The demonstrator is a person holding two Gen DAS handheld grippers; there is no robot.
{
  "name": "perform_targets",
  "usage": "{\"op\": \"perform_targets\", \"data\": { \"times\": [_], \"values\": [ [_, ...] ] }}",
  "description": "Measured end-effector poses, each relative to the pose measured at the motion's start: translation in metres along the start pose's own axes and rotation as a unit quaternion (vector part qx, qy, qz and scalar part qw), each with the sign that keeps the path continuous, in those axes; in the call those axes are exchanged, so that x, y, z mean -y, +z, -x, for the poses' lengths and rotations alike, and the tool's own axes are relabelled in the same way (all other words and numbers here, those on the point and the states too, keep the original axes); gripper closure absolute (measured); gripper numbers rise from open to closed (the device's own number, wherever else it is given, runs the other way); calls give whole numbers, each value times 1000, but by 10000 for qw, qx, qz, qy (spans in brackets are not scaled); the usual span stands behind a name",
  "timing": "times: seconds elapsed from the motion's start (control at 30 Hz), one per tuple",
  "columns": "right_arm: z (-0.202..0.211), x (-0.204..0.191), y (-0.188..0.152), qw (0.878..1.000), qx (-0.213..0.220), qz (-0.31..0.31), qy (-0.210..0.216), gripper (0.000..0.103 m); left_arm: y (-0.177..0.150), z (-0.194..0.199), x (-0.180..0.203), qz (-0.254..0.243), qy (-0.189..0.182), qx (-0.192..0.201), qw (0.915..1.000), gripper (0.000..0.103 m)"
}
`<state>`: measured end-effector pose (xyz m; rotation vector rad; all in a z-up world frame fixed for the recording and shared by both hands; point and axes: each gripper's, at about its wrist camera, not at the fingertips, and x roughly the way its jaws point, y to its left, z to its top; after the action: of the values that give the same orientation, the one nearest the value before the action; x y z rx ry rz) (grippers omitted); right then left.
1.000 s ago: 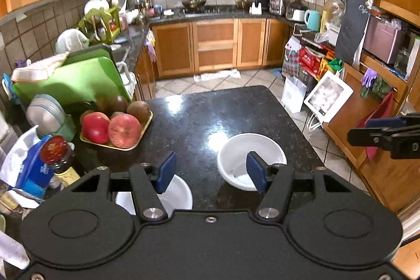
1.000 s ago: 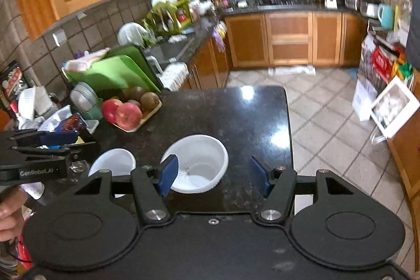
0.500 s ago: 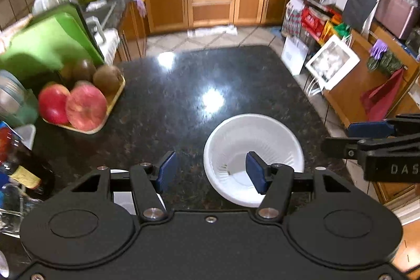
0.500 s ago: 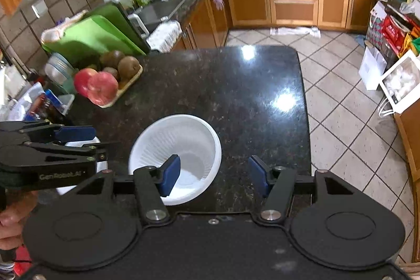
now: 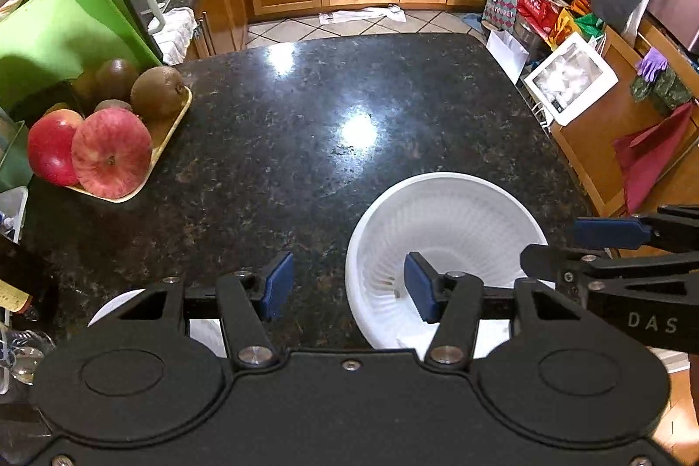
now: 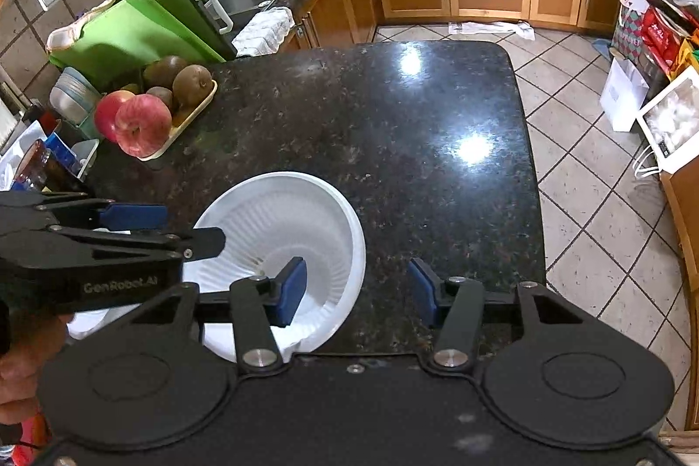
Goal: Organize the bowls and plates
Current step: 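Close both grippers on the rim of the nested white bowls, then lift the nested bowls with both grippers toward the remaining white bowl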
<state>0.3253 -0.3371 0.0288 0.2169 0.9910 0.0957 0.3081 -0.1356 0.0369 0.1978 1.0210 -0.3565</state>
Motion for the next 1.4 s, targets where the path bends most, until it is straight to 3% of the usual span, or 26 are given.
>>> {"op": "perform_targets", "data": {
  "times": [0.23, 0.47, 0.57, 0.93, 1.4],
  "values": [
    [-8, -5, 1, 9999, -83, 110, 7, 59, 4, -11, 0, -38, -41, -134, 9999, 50],
    [-17, -6, 2, 9998, -176, 120, -13, 73, 4, -15, 2, -98, 9, -142, 9999, 54],
    [-19, -5, 1, 9997, -210, 107, 6, 78, 5, -18, 2, -110, -7, -177, 9998, 61],
    [-19, -6, 0, 9997, -225, 112, -68, 81, 3, -22, 4, -167, -5, -201, 9997, 83],
    [-13, -8, -8, 9996, -250, 97, -75, 81, -6, -14, 4, -232, -142, -255, 9993, 83]
  ]
}}
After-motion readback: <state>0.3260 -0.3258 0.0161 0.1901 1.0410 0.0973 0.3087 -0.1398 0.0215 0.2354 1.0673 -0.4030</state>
